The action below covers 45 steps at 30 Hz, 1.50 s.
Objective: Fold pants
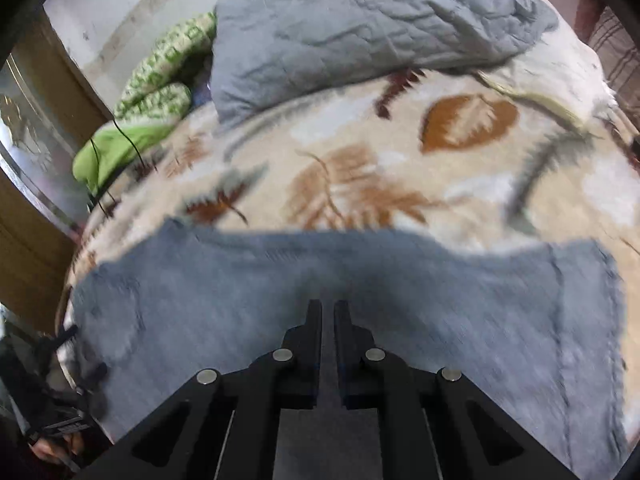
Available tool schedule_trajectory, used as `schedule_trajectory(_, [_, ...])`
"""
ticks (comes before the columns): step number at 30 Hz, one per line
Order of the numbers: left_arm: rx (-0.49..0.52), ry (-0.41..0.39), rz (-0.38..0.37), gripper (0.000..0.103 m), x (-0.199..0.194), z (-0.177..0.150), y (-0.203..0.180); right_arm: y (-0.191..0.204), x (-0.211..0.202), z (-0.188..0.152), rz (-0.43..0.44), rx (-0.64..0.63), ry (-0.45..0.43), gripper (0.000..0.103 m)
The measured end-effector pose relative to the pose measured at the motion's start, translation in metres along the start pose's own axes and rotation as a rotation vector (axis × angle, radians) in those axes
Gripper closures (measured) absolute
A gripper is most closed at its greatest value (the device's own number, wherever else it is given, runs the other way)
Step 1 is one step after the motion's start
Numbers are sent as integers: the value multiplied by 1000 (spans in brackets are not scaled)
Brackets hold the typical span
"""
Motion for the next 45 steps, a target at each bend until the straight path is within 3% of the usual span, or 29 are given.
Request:
schedule_trajectory(4, [52, 28, -7, 7, -7, -18, -9, -26, -17, -23, -5, 36, 25, 94])
schedule_trajectory(10, [-100, 48, -69, 7, -20, -27, 10, -45, -28, -49, 37, 81, 63, 94])
schedule_trajectory(15, [-302, -22, -45, 7, -46, -15, 71, -39, -50, -35, 36, 71, -27, 94])
schedule_trajectory(18, [-411, -83, 47, 7, -74, -6, 129, -31, -65, -27, 83, 91, -78, 94])
schedule_trajectory(22, [-511, -144, 133, 7, -111, -6, 186, -25, -78, -28, 104, 111, -106, 94])
schedule_trajectory(25, [-532, -163, 150, 7, -129, -4, 200, -26, -95, -24, 140, 178, -161, 94])
schedule_trajectory(30, [-423, -159, 51, 7, -120, 15, 146, -51, -124, -21, 145, 327, -266, 94])
schedule_trajectory(33, [-305, -126, -39, 7, -98, 28, 85, -58, -125, -31, 173, 379, -244, 92])
schedule_trajectory(35, [-224, -92, -66, 7, -75, 33, 46, -64, -124, -39, 129, 365, -221, 92])
schedule_trajectory(38, [-162, -46, -97, 7, -45, 41, 7, -89, -131, -41, 95, 424, -265, 92])
schedule_trajectory(40, [-137, -36, -81, 7, -22, 53, -8, -114, -135, -43, 54, 486, -292, 81])
schedule_trajectory(42, [-130, -40, -88, 7, -8, 63, -19, -141, -135, -46, -4, 550, -299, 52])
schedule_trajectory(43, [-122, -36, -89, 7, 2, 71, -26, -147, -134, -46, 1, 574, -302, 43])
schedule_trajectory(45, [-99, -21, -76, 7, 20, 82, -38, -155, -131, -40, 27, 601, -316, 39])
Point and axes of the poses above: each gripper's, at about its wrist camera, not at the fingertips, and x roughly the way its jaws point, y to its left, z to its top, the point moved 10 cm from there along x, roughly the way its jaws point, and after that the axes turned 9 degrees about -y, right-handed, at the moved point
